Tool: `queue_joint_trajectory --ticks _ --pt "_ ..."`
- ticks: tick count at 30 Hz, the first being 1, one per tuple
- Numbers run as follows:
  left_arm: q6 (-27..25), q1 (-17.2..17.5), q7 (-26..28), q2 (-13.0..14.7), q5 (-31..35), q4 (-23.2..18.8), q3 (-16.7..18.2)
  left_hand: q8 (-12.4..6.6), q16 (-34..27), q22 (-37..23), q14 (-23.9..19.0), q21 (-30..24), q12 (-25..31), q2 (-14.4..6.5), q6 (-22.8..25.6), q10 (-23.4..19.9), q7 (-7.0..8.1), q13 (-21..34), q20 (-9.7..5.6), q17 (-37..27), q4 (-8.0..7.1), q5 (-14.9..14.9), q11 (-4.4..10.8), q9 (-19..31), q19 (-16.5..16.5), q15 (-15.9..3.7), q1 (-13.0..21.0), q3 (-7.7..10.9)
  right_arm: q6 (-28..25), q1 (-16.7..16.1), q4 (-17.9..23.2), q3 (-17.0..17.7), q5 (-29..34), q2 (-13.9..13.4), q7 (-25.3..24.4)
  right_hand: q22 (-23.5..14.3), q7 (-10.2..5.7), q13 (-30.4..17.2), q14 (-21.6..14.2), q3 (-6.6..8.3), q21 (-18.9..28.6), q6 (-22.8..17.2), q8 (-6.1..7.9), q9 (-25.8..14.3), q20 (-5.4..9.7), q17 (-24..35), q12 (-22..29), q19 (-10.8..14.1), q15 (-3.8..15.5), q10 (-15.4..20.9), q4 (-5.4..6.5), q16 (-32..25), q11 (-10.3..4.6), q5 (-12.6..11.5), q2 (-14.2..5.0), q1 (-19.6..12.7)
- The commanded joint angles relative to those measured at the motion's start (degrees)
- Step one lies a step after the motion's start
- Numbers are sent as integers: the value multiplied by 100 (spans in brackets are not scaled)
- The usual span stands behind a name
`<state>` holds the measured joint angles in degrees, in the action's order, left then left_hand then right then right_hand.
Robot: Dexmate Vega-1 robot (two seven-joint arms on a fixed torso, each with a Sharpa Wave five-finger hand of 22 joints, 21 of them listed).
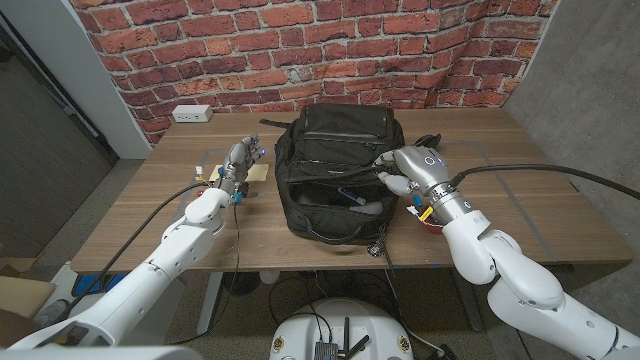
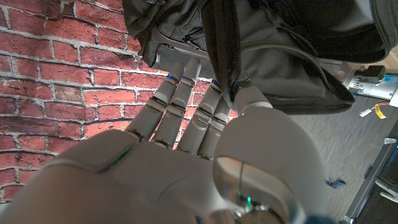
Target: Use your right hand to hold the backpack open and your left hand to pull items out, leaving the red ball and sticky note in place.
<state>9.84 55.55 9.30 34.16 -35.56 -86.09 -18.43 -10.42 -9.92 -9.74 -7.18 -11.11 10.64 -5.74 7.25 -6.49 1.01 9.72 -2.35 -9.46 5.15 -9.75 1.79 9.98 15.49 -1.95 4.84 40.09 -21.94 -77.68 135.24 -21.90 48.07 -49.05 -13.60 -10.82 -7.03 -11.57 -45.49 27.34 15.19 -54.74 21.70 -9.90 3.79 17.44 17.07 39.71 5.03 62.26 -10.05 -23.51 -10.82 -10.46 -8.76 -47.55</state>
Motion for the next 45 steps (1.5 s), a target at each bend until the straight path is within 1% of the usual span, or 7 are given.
queue_joint_trajectory --ticks 1,8,18,23,28,36,45 --pt "51 226 35 111 16 -237 69 -17 -19 -6 -58 -7 21 -287 65 -63 1 23 -207 -15 3 -17 0 14 50 -9 -59 57 -54 -29 139 241 -579 10 99 -21 -107 -35 -60 28 58 -235 16 -64 778 31 -28 56 859 64 5 5 16 -40 -40 -118" --pt "79 309 -11 191 50 -300 84 -17 -15 -6 -58 -5 20 -291 72 -65 -13 23 -205 -12 15 -17 -5 14 50 -7 -50 71 -23 149 127 283 -937 33 211 -27 -85 -52 -78 29 80 -266 5 -70 784 45 -26 82 859 116 0 14 39 -51 -34 -160" --pt "199 382 -141 243 7 -269 143 -21 -13 -6 -64 -4 22 -296 95 -75 -17 23 -196 -7 39 -17 -9 13 55 -7 -28 92 -297 456 237 231 -1222 66 479 -32 -29 -78 -118 23 99 -305 -8 -75 787 64 -24 99 855 159 5 15 81 -64 -27 -200" --pt "211 382 -275 336 6 -252 155 -21 -13 -5 -72 -4 28 -296 101 -96 -23 23 -198 -3 60 -16 -19 13 60 -6 -10 103 -512 651 291 134 -1225 37 629 -34 -8 -87 -132 26 110 -301 -26 -77 788 73 -38 107 861 152 -4 21 126 -72 -24 -235" --pt "255 437 -339 414 12 -308 189 -24 -16 -5 -91 -6 35 -296 116 -122 -24 23 -196 1 86 -14 -18 13 71 -3 12 115 -702 855 306 35 -1297 10 814 -35 3 -94 -137 27 116 -306 -33 -79 789 78 -40 113 864 158 -12 25 119 -77 -19 -261" --pt "351 560 -415 558 66 -429 249 -54 -49 -5 -257 -10 116 -291 241 -403 -38 30 -189 5 167 -11 -32 15 100 -7 77 158 -897 1114 339 -141 -1368 15 901 -38 4 -115 -149 31 128 -307 -53 -83 792 88 -51 115 864 149 -15 36 122 -82 -23 -310" --pt "492 771 -401 654 60 -526 390 -88 -49 -5 -333 -26 111 -270 397 -462 -30 32 -196 9 252 -13 25 16 162 -30 144 171 -1207 1344 432 -220 -1568 72 987 -42 21 -135 -166 26 143 -317 -71 -87 792 101 -50 124 863 168 -14 44 156 -87 -18 -352"
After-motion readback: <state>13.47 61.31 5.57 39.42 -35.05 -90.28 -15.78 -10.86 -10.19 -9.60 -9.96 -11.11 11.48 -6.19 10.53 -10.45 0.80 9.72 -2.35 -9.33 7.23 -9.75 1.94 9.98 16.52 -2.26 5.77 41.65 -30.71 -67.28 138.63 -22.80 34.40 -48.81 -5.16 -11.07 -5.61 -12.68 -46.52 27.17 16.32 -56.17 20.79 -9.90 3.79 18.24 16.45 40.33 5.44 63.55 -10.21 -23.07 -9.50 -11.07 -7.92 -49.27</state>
